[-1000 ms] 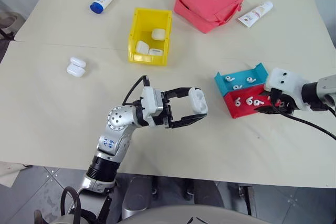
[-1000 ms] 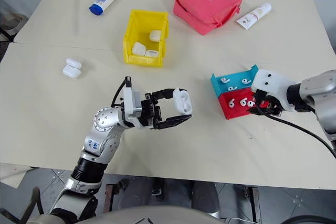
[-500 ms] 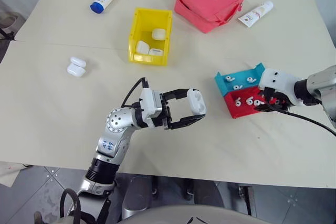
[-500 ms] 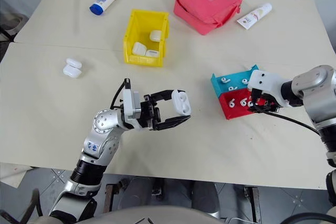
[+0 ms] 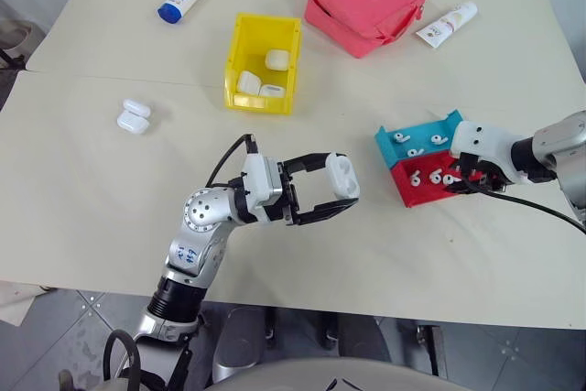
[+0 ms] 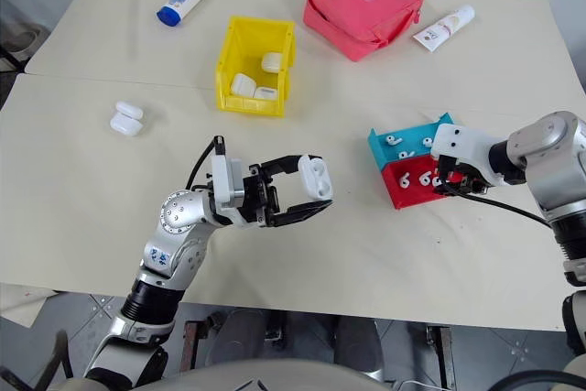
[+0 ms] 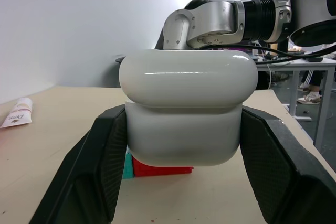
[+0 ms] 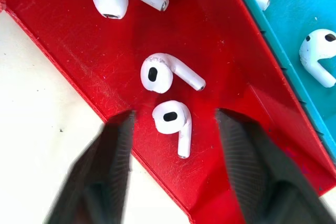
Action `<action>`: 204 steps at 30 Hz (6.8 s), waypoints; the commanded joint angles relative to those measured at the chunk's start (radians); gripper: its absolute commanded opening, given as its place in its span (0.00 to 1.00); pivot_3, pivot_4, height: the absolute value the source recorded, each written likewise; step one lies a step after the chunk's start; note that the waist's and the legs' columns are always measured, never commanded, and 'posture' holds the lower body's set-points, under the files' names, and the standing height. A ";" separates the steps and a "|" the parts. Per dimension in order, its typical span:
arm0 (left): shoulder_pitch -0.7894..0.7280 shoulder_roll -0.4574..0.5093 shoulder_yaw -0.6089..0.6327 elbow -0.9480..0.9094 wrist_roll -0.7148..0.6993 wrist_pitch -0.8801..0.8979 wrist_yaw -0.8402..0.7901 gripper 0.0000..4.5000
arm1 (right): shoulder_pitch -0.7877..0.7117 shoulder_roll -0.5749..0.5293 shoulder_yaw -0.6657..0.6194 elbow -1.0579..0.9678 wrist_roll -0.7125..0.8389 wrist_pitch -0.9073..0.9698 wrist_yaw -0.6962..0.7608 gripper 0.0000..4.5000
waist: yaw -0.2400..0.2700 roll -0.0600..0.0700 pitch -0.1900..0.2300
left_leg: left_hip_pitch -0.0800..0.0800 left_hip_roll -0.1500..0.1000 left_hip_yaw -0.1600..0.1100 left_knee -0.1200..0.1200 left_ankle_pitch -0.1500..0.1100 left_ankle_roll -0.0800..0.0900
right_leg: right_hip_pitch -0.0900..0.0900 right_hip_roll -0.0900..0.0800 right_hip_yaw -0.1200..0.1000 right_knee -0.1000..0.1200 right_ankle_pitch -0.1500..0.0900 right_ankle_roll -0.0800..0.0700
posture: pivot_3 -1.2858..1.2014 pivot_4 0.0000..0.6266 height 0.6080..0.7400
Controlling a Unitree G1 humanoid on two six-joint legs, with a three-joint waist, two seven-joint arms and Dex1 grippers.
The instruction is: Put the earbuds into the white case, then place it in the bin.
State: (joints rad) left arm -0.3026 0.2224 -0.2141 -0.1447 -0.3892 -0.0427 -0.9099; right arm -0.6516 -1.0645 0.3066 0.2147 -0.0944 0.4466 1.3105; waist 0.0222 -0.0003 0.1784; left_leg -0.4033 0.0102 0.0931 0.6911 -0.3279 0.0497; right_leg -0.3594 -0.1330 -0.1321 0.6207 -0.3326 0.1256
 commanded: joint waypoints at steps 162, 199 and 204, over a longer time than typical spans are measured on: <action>-0.272 -0.028 0.187 0.358 -0.151 0.012 -0.409 0.62 | 0.358 0.170 -0.543 -0.688 0.774 0.073 -0.349 0.56 | 0.003 0.000 0.000 | 0.000 -0.001 -0.001 0.000 0.000 0.001 | 0.000 0.001 0.000 0.001 0.000 0.000 | 0.52 0.24 1.00; -0.176 -0.051 0.199 0.228 -0.132 -0.027 -0.300 0.62 | 0.148 -0.014 -0.348 -0.316 0.441 0.185 -0.333 0.56 | -0.002 0.000 0.000 | 0.000 -0.001 0.000 0.000 0.000 0.002 | 0.000 0.000 0.002 0.000 0.001 0.001 | 0.52 0.24 1.00; -0.111 -0.040 0.196 0.162 -0.127 -0.031 -0.250 0.62 | -0.091 0.011 -0.105 -0.153 0.299 0.210 -0.203 0.56 | -0.002 0.000 0.000 | -0.001 0.000 0.000 0.000 0.000 0.001 | -0.001 0.000 0.000 0.000 0.001 0.001 | 0.52 0.24 1.00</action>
State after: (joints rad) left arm -0.4206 0.1806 -0.0174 0.0677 -0.5145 -0.0584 -1.1764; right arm -0.7037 -1.0502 0.1757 0.0336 0.2464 0.6560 1.0689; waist 0.0202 0.0002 0.1786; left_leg -0.4042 0.0095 0.0931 0.6911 -0.3283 0.0511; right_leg -0.3602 -0.1333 -0.1316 0.6205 -0.3320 0.1268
